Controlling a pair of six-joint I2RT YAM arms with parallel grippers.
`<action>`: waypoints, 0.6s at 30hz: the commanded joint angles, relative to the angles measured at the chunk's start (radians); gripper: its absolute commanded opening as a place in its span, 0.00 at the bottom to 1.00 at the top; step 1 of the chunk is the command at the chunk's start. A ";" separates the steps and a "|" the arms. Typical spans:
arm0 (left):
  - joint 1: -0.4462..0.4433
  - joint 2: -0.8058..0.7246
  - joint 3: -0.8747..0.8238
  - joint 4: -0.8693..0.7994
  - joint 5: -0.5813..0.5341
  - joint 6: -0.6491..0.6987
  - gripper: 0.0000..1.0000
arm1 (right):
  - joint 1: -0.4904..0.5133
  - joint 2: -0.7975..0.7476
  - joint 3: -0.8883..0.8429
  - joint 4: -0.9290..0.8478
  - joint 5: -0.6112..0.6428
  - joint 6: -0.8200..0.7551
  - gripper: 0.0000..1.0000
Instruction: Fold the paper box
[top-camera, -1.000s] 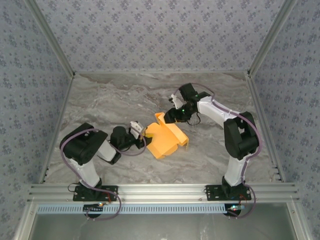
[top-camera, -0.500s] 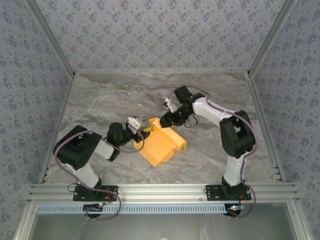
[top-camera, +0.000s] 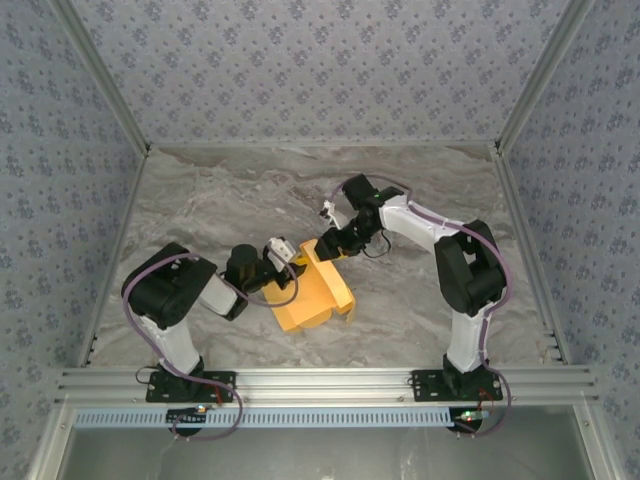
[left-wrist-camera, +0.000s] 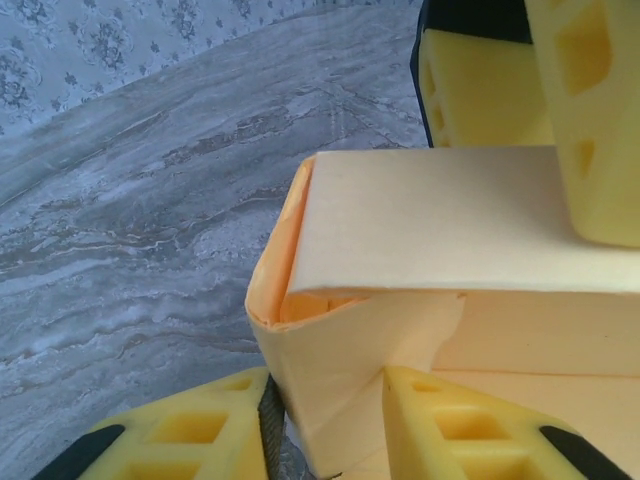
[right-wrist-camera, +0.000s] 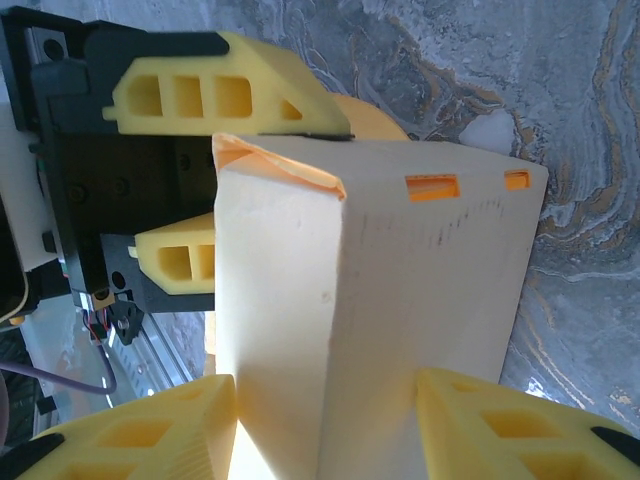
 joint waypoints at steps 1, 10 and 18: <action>-0.016 0.003 0.021 0.003 -0.007 0.017 0.29 | 0.001 0.020 0.023 -0.030 0.024 -0.007 0.52; -0.080 0.051 0.049 0.047 -0.148 -0.005 0.27 | 0.000 0.018 0.002 0.010 -0.005 0.019 0.51; -0.110 0.114 0.097 0.066 -0.191 -0.028 0.30 | 0.001 0.014 -0.010 0.012 -0.022 0.010 0.51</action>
